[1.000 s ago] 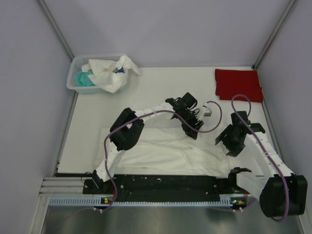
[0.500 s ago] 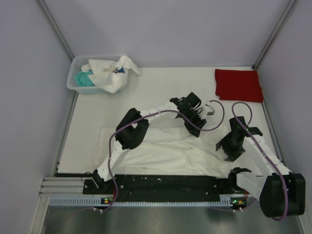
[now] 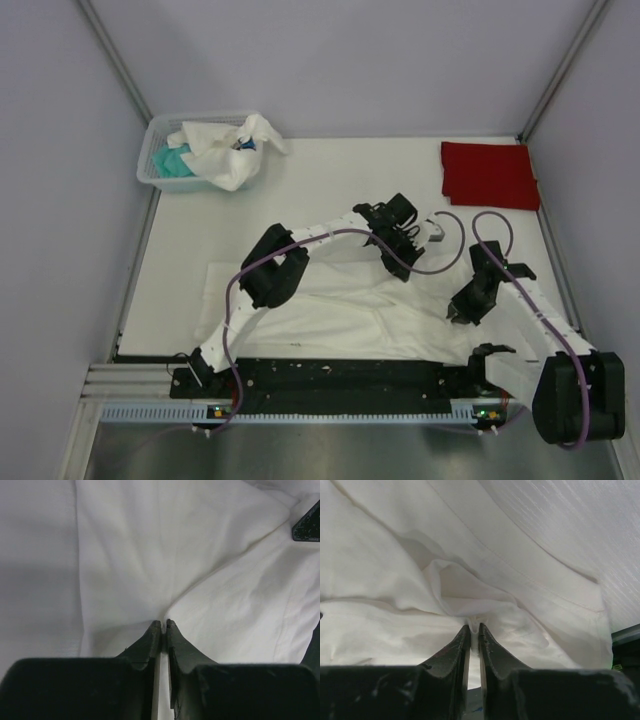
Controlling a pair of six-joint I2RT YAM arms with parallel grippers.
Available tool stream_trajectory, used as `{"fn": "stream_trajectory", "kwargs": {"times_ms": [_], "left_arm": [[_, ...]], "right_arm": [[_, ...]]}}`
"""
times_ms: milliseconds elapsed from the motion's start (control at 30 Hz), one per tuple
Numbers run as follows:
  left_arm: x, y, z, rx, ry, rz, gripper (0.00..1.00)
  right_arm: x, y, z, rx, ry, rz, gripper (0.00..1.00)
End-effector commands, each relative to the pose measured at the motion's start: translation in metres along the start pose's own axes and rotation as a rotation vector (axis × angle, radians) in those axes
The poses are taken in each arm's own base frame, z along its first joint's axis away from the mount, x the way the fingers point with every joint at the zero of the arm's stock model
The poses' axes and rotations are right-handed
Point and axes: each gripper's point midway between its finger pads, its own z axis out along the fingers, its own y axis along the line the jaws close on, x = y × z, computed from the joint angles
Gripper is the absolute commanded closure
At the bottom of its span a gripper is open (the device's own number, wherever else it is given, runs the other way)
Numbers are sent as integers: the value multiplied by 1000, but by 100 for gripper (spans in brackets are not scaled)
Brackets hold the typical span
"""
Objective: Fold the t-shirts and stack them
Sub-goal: Fold the other side of the tshirt into a rectangle
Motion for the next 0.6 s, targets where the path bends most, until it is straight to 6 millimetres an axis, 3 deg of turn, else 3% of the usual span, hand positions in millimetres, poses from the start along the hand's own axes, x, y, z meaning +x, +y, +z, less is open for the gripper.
{"fn": "stream_trajectory", "kwargs": {"times_ms": [0,67,133,167,333,433,567], "left_arm": [[-13,2,-1,-21,-21,23,93],[-12,2,-3,-24,-13,22,100],[-15,-5,-9,-9,-22,23,100],[-23,-10,-18,-3,-40,35,100],[-40,-42,-55,51,-95,64,100],[-36,-58,-71,71,-110,72,100],[-22,-68,-86,73,-89,85,100]], "right_arm": [[-5,10,-6,-61,-29,-21,90],[-4,12,-7,-72,-24,-35,92],[-6,13,-10,-82,-29,-48,95],[-7,15,-12,-92,-37,-66,100],[-9,21,-29,-144,-59,-144,100],[-3,27,-43,-205,-43,-190,100],[21,30,-57,-261,65,-272,100]]}}
